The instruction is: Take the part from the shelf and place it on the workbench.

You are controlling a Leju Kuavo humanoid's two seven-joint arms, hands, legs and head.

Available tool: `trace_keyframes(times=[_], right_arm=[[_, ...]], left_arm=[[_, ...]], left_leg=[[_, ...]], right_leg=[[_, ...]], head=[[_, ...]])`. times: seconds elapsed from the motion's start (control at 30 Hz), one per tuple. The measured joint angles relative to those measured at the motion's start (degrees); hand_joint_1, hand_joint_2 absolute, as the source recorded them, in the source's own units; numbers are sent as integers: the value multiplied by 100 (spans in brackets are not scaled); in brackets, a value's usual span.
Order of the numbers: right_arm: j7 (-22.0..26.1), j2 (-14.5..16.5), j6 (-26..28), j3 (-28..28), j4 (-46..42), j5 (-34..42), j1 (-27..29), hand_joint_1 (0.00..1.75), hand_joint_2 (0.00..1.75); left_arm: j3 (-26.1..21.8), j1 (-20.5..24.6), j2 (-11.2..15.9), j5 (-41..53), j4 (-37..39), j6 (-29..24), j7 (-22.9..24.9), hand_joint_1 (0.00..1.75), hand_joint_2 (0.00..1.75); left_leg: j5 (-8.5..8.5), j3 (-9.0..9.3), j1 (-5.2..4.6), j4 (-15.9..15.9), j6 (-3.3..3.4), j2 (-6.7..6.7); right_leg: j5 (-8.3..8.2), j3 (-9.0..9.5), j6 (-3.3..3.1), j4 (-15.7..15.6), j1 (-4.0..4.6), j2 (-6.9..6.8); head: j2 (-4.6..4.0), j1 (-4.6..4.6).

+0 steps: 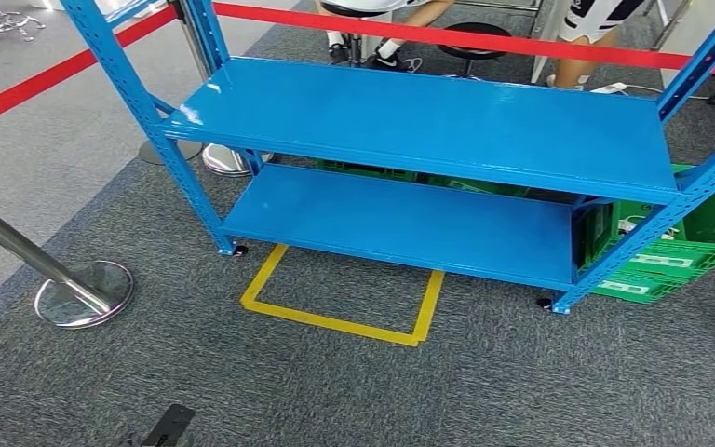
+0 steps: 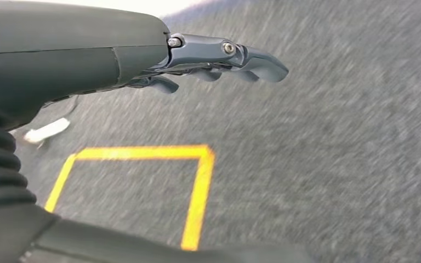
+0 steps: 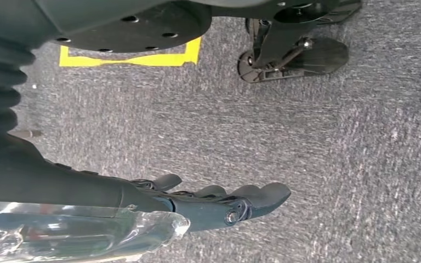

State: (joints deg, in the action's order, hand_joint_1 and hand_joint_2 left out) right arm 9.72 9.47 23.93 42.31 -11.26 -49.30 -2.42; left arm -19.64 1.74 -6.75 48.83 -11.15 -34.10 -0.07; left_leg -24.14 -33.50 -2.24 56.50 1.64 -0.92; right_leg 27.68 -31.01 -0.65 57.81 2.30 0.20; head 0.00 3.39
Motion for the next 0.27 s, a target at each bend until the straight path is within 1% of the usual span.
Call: trace_keyframes(times=[0.03, 0.07, 0.17, 0.27], right_arm=[[-36, -1, -51, 2, 0, 5, -6, 0, 175], [-74, -1, -103, 3, 0, 9, -11, 0, 175], [-163, 0, -242, 3, 0, 8, -26, 0, 175], [-201, 0, -343, 5, 0, -21, -27, 0, 175]], left_arm=[[-20, 1, 2, -13, 0, 107, 31, 0, 44], [-33, 1, 3, -15, 0, 178, 58, 0, 44], [-45, 3, 2, 14, 0, 261, 133, 0, 175], [-47, 4, 1, 36, 0, 266, 170, 0, 175]], left_leg=[[-4, 3, 0, -2, -5, -1], [-8, 8, 0, -4, -11, -1], [-17, 18, 0, -6, -25, -2], [-17, 18, 0, -6, -26, -2]], right_leg=[[6, -11, -7, 0, 1, 0], [13, -21, -14, 0, 1, -1], [23, -30, -27, 0, 2, -2], [21, -29, -26, 0, 1, -1]], head=[[0, -1], [0, -1], [0, -3], [0, -2]])
